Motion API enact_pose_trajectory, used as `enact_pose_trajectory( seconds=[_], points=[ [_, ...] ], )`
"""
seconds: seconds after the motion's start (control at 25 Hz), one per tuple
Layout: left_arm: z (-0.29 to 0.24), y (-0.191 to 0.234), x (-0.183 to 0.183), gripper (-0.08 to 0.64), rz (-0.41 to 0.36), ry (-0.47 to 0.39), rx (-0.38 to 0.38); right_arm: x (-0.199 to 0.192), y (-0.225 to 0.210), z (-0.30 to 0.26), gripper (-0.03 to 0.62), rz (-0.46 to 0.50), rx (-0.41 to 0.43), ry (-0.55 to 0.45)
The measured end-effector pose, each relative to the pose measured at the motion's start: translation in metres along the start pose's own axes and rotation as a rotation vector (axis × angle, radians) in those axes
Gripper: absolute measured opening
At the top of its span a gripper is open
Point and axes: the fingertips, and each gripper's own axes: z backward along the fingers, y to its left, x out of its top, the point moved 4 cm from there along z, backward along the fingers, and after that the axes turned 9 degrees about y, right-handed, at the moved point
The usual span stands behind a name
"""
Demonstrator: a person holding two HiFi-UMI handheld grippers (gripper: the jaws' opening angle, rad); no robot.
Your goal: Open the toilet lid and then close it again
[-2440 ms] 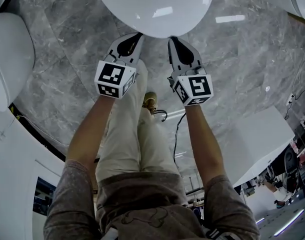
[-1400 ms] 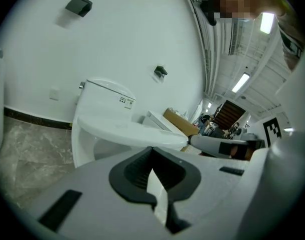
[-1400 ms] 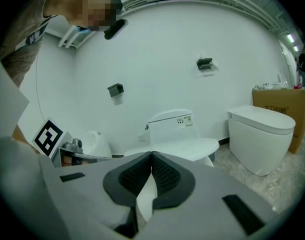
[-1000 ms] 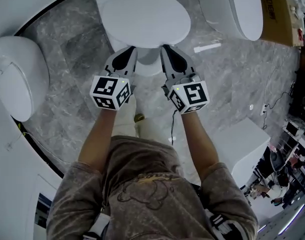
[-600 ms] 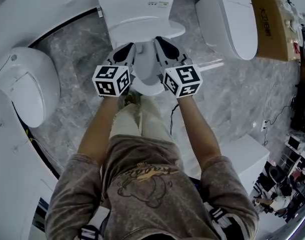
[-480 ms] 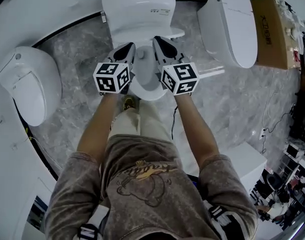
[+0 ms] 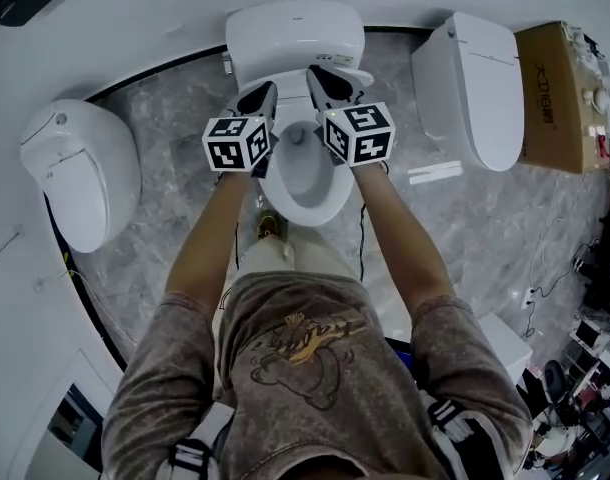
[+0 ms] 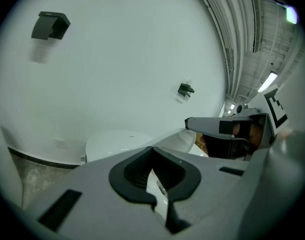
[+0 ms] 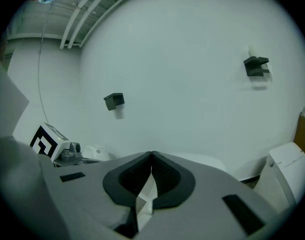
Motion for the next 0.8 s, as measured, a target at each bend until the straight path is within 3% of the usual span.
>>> enact_pose_trajectory(
  seconds=[0.4, 0.72, 0.8],
  points=[
    [-0.025, 0.017, 0.032, 0.009, -0.035, 0.016, 0.048, 0.026, -0.021, -0.034, 0.028, 0.001, 0.007, 0.029],
    [-0.014, 0.013, 0.046, 0.011, -0.114, -0.030, 0.091, 0.017, -0.046, -0.004, 0.029, -0.057, -0.032, -0.012],
    [-0.012, 0.011, 0.048, 0.064, -0.145, -0.028, 0.091, 0.014, -0.051, 0.003, 0.032, -0.062, -0.033, -0.027]
  ],
)
